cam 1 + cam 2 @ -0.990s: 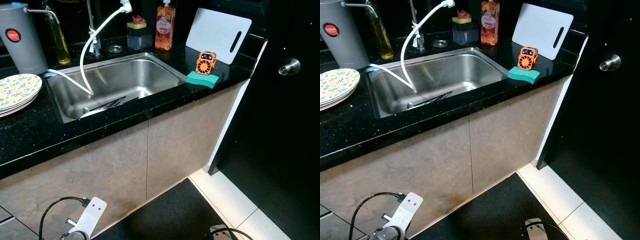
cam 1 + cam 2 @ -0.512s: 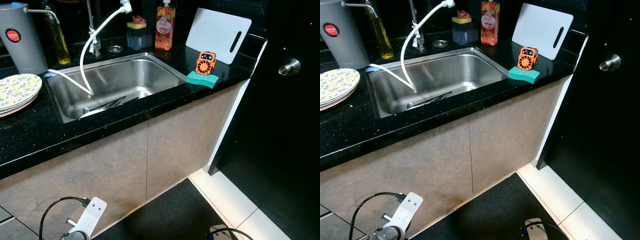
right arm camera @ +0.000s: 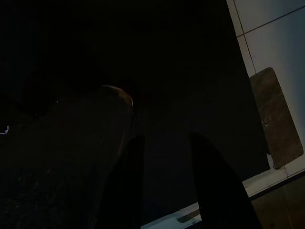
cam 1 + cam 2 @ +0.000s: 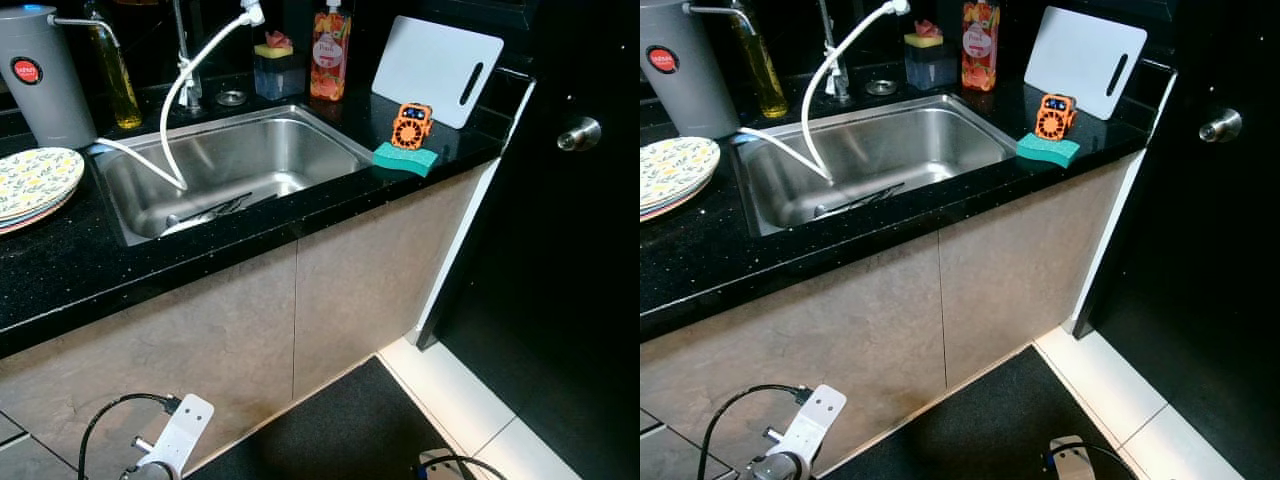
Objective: Kitchen organization
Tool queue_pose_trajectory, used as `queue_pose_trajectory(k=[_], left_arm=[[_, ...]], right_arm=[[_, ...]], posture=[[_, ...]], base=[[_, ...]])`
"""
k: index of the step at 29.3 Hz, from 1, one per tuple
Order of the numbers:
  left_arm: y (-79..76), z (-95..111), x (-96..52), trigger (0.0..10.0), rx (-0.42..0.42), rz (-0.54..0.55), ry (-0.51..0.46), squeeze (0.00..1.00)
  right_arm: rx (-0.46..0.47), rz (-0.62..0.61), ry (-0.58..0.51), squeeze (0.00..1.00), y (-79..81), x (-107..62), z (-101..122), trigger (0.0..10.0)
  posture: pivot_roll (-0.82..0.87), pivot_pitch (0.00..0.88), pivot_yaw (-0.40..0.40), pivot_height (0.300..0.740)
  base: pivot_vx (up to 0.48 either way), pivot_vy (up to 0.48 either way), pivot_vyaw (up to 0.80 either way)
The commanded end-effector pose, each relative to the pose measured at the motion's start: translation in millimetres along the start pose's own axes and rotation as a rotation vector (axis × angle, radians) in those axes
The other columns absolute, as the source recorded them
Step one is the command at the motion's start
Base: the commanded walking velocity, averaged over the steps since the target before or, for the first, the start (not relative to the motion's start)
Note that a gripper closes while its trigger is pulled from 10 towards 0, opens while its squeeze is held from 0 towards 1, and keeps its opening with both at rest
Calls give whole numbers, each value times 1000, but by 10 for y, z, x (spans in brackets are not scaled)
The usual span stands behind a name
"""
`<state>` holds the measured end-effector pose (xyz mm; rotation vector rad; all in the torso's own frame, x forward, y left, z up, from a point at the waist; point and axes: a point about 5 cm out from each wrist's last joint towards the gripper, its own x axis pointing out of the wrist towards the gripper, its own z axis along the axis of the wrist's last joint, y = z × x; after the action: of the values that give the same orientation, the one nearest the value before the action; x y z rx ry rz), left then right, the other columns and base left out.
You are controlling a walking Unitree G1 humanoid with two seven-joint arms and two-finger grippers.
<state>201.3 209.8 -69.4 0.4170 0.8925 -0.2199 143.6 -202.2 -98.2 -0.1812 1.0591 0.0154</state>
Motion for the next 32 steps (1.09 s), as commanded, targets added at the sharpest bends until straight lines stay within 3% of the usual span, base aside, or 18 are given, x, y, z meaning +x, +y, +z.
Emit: queue_pose_trajectory(k=[1, 13, 16, 17, 19, 26, 32], left_arm=[[4, -19, -3, 10000, 12, -1, 10, 0], [57, -45, -14, 10000, -27, 30, 12, 0], [47, -45, -13, 10000, -30, 28, 11, 0], [34, -49, -13, 10000, -35, 27, 10, 0], [26, -50, -13, 10000, -36, 27, 9, 0], [32, -171, -46, 10000, -51, 36, 31, 0], [-18, -323, -86, 10000, -21, 12, 71, 0]], right_arm=[[0, 0, 0, 0, -8, 4, 20, 10000], [-13, 1, -9, 0, -50, 9, 63, 10000], [10, -8, -10, 0, -65, 9, 67, 10000], [69, -32, -7, 0, -99, 7, 60, 10000], [96, -44, -4, 0, -118, 6, 55, 10000], [69, -57, 10, 0, -207, -3, 39, 10000], [100, -70, -19, 0, -254, -1, 99, 10000]], posture=[[56, 0, 7, 740], [77, 0, -15, 740], [89, 0, -21, 740], [110, 0, -35, 740], [118, 0, -39, 740], [122, 0, -54, 740], [94, 0, -35, 740]], base=[[0, 0, 0], [0, 0, 0], [0, 0, 0], [0, 0, 0], [0, 0, 0], [0, 0, 0], [0, 0, 0]])
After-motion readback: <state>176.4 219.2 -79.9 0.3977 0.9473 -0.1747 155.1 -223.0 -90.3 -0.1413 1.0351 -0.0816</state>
